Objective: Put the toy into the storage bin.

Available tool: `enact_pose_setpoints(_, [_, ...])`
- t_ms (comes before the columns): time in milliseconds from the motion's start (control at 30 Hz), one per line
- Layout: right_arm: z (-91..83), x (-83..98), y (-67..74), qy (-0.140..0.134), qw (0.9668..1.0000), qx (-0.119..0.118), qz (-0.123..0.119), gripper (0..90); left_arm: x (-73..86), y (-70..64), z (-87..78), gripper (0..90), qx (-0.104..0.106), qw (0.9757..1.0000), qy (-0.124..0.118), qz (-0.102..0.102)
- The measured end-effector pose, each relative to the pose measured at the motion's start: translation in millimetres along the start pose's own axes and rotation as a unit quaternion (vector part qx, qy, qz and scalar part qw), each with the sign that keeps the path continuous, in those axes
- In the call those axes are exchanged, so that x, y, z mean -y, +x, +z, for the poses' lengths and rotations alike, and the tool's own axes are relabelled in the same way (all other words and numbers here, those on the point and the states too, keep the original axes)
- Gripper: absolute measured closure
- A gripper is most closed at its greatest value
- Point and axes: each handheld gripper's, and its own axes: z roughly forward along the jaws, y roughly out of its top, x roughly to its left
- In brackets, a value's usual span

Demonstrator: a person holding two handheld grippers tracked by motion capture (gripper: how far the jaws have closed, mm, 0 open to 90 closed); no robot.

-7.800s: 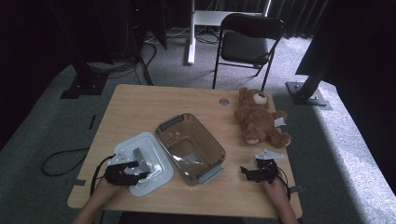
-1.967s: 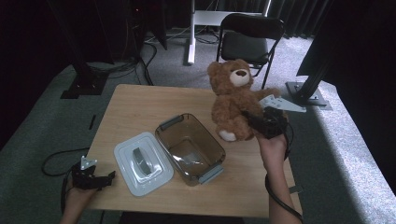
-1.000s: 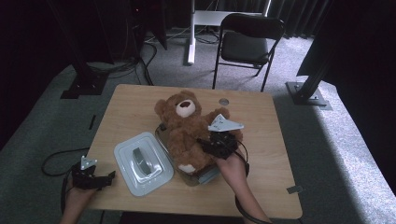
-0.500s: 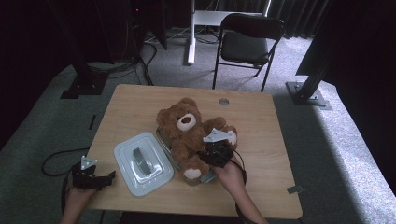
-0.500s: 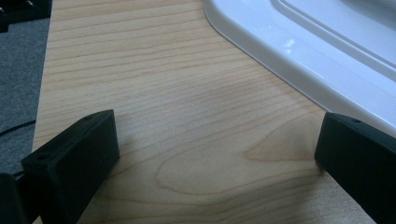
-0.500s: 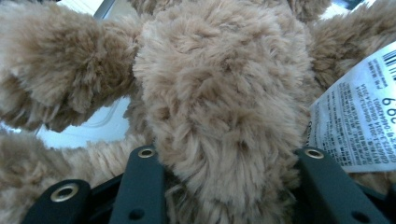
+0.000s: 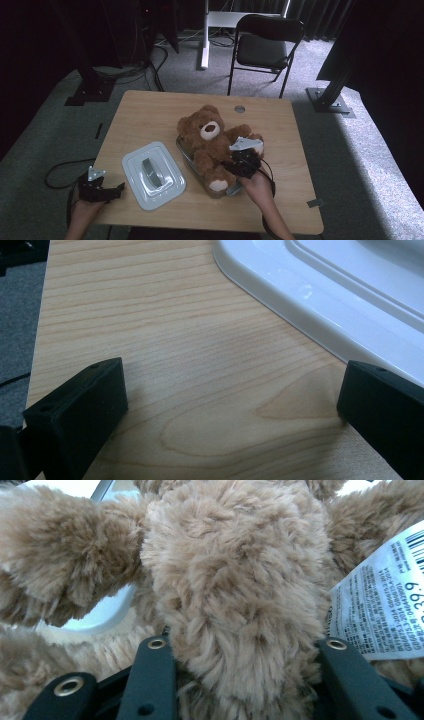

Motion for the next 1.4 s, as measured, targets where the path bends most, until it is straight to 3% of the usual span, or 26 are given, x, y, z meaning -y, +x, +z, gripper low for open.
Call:
enact_pose_setpoints(367, [-8.8, 7.9, -12.4, -0.002, 1.0, -0.001, 0.005, 58.9, -1.6, -1.8, 1.4, 0.3, 0.003, 1.0, 0.001, 0.005])
enact_pose_setpoints(533, [-14.7, 3.4, -12.1, -0.01, 0.9996, -0.013, 0.024, 39.6, -1.6, -2.0, 1.6, 0.3, 0.004, 1.0, 0.0, 0.004])
enact_pose_setpoints(700, [-24.5, -5.7, -8.9, -0.019, 0.999, -0.022, 0.033, 29.7, -1.6, -1.7, 1.5, 0.3, 0.003, 1.0, 0.001, 0.005])
enact_pose_setpoints(867, [-32.6, -13.0, -8.2, -0.029, 0.9988, -0.022, 0.034, 28.5, -1.5, -2.1, 1.7, 0.3, 0.004, 1.0, -0.001, 0.003])
enact_pose_setpoints(1000, [-43.5, -21.7, -10.8, -0.057, 0.9971, -0.027, 0.043, 28.5, -1.6, -1.9, 1.5, 0.3, 0.004, 1.0, 0.0, 0.004])
enact_pose_setpoints(1200, [-54.7, -45.8, -16.7, -0.074, 0.996, -0.027, 0.041, 24.5, -1.6, -1.9, 1.6, 0.3, 0.004, 1.0, 0.0, 0.004])
enact_pose_setpoints(1400, [-54.4, -67.6, -20.6, -0.088, 0.9948, -0.035, 0.038, 24.5, -1.6, -1.8, 1.6, 0.3, 0.004, 1.0, 0.0, 0.005])
